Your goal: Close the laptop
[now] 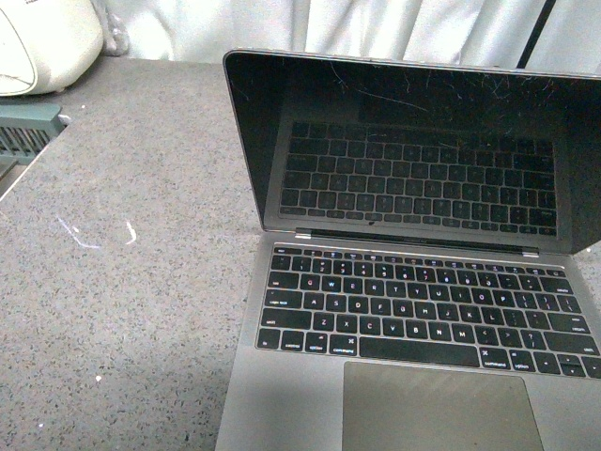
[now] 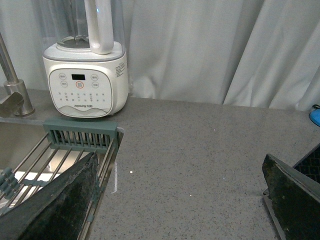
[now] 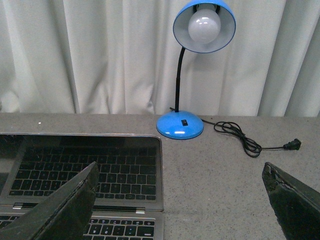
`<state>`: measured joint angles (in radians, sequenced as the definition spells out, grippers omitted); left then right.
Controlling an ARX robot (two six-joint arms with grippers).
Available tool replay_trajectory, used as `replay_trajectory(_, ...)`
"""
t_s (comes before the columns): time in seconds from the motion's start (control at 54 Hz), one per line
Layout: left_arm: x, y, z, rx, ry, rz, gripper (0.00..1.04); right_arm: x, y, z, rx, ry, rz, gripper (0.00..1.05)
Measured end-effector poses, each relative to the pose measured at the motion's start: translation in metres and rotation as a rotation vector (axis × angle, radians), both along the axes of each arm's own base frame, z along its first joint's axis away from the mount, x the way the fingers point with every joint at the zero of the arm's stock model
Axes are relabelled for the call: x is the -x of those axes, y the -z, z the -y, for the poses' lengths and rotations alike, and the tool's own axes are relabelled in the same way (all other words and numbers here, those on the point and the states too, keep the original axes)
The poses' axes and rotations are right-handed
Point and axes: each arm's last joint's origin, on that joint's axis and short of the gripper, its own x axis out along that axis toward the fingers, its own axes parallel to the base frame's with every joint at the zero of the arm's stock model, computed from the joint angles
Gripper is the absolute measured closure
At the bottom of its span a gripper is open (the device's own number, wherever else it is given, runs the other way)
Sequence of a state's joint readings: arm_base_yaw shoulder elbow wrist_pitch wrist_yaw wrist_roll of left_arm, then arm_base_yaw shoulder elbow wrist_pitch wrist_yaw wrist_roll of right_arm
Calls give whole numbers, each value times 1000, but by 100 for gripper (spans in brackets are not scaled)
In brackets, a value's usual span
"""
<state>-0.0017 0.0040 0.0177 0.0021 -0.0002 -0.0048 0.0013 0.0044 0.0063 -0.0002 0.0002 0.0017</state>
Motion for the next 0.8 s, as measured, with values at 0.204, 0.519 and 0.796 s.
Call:
replay_trajectory(0.204,0,0,0,0,0,0,6,0,0,0,0,0,0,9)
replay_trajectory(0.519,0,0,0,0,0,0,6,0,0,0,0,0,0,9)
replay_trajectory(0.796,0,0,0,0,0,0,6,0,0,0,0,0,0,9)
